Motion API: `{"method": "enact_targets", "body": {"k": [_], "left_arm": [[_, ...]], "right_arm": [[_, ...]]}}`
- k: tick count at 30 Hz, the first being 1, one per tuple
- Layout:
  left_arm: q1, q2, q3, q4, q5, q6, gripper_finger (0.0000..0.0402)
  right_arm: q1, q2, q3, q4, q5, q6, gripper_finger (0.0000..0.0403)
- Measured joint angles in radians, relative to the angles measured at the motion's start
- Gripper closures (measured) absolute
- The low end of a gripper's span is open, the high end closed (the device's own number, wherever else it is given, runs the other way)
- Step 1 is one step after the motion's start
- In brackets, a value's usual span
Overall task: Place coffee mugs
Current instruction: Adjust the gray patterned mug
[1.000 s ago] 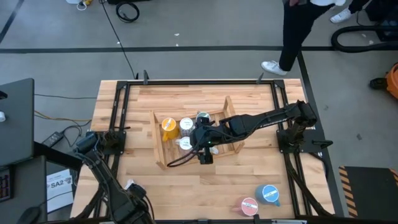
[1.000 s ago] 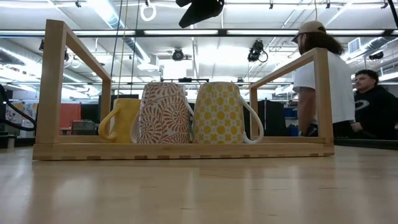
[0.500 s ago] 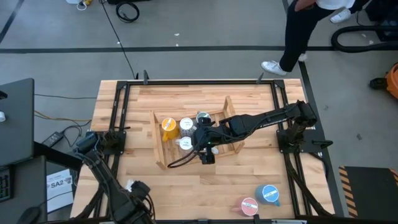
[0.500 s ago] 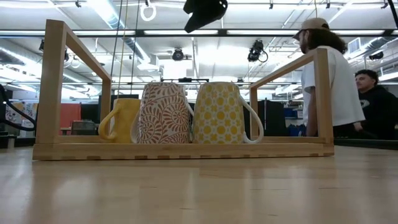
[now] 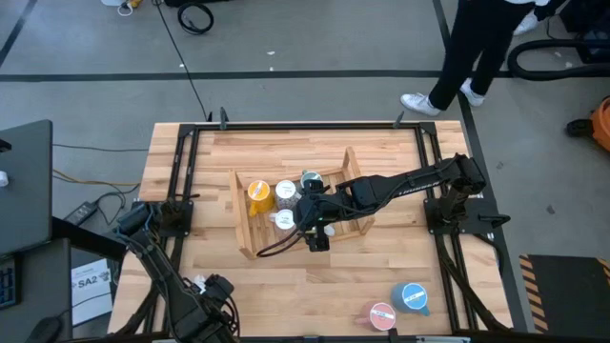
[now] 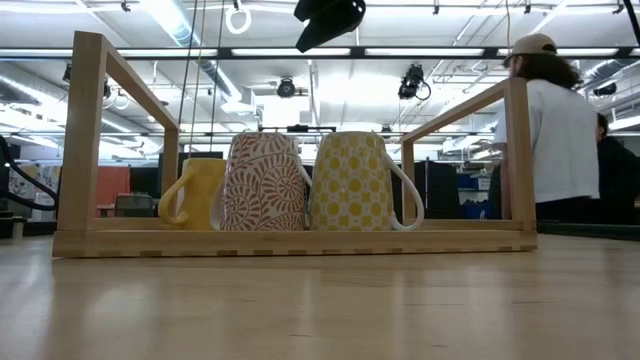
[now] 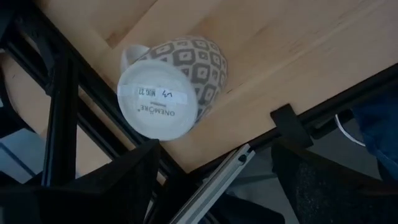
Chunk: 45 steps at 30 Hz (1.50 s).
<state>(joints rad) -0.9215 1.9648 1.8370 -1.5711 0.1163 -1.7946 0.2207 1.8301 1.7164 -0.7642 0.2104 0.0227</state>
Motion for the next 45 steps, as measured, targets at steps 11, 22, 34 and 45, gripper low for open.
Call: {"method": "enact_targets", "body": {"k": [11, 22, 34, 45], "left_arm": [[-0.013, -0.081, -0.193, 0.003, 0.096, -0.079, 0.0086], [-0.026, -0.165, -0.227, 0.011, -0.036, -0.137, 0.0086], [-0.049, -0.199, -0.258, 0.010, -0.095, -0.194, 0.0086], [-0.054, -0.391, -0.525, 0.353, -0.121, -0.262, 0.0086]], "right_arm": [[0.000, 0.000, 0.000, 0.005, -0.005, -0.015, 0.0019], [0.000, 0.000, 0.000, 0.006, -0.006, -0.026, 0.0019], [0.000, 0.000, 0.000, 0.007, -0.005, -0.027, 0.0019], [0.000, 0.000, 0.000, 0.006, -0.028, -0.053, 0.0019]]}}
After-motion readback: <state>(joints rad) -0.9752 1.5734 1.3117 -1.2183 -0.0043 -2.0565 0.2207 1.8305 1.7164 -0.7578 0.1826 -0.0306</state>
